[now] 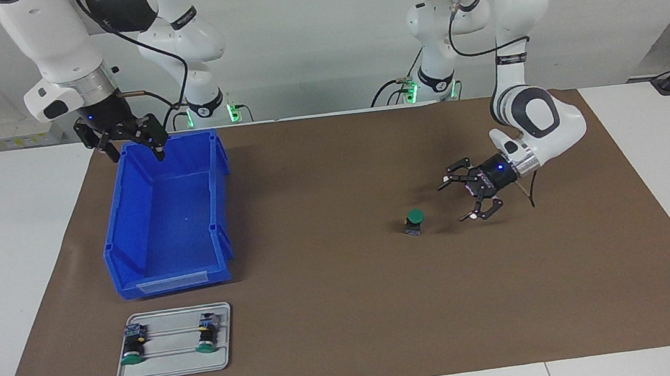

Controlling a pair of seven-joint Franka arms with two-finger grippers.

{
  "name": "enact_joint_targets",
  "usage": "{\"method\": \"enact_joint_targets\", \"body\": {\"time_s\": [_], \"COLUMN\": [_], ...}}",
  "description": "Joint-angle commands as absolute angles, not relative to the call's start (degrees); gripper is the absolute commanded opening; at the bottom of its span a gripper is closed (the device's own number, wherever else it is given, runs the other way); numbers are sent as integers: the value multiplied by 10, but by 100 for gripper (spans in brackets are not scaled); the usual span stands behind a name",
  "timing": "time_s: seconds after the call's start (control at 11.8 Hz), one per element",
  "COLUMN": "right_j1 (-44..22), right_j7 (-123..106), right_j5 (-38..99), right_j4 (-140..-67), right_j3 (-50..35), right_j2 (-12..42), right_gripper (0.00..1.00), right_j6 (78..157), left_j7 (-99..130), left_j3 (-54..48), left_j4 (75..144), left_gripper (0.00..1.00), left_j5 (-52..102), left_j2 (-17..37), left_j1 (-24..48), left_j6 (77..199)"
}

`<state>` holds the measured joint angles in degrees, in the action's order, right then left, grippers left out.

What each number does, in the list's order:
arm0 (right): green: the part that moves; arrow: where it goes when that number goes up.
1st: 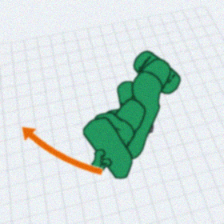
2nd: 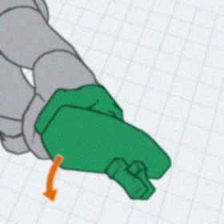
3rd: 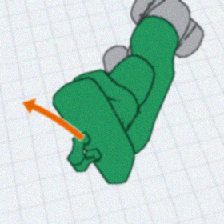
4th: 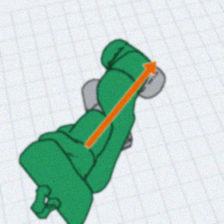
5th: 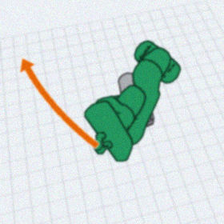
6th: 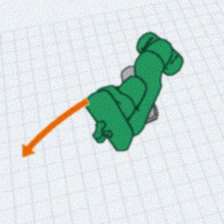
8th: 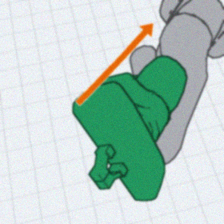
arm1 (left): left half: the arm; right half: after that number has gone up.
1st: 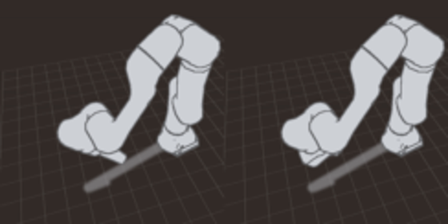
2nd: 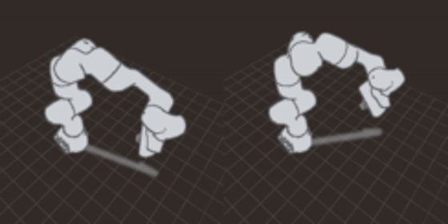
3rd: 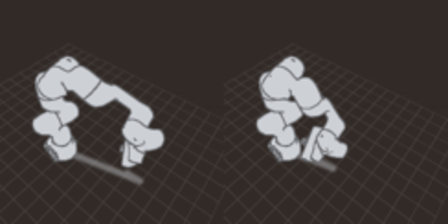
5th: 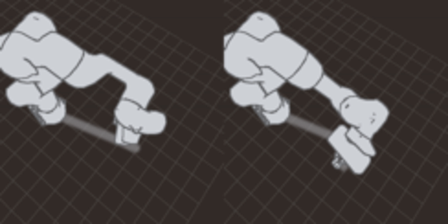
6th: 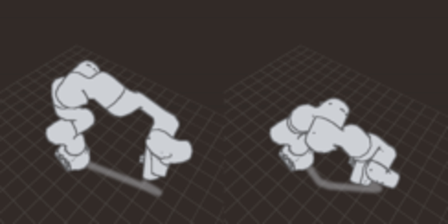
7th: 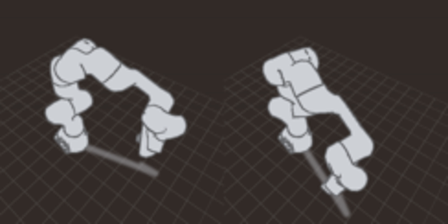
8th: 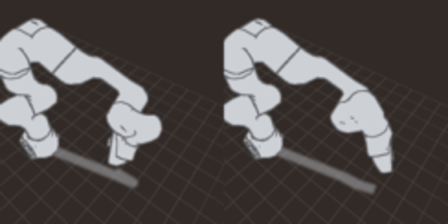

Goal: Place and press button with both arms

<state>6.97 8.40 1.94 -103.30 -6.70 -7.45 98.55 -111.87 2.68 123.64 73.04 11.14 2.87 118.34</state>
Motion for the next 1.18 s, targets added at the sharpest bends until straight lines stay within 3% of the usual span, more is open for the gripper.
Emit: {"method": "enact_joint_targets", "body": {"time_s": [0.0,0.25,0.42,0.59,0.68,1.1], "right_j1": [73,66,66,66,66,69], "right_j7": [64,62,52,51,50,2], "right_j5": [35,33,31,30,29,30], "right_j4": [-1039,-1032,-1000,-990,-987,-980], "right_j3": [-71,-74,-74,-74,-74,-73], "right_j2": [-84,-83,-72,-67,-66,-65], "right_gripper": [100,100,100,100,100,99], "right_j6": [987,975,927,916,901,881], "left_j7": [-936,-759,-606,-438,-367,-200], "left_j3": [25,21,21,19,20,19], "left_j4": [1208,1177,1138,1073,1064,1070], "left_gripper": [100,89,72,12,0,0], "left_j5": [601,508,411,262,218,55], "left_j2": [70,45,40,66,70,74], "left_j1": [32,59,96,136,162,208], "left_j6": [1186,1199,1216,1214,1214,1220]}}
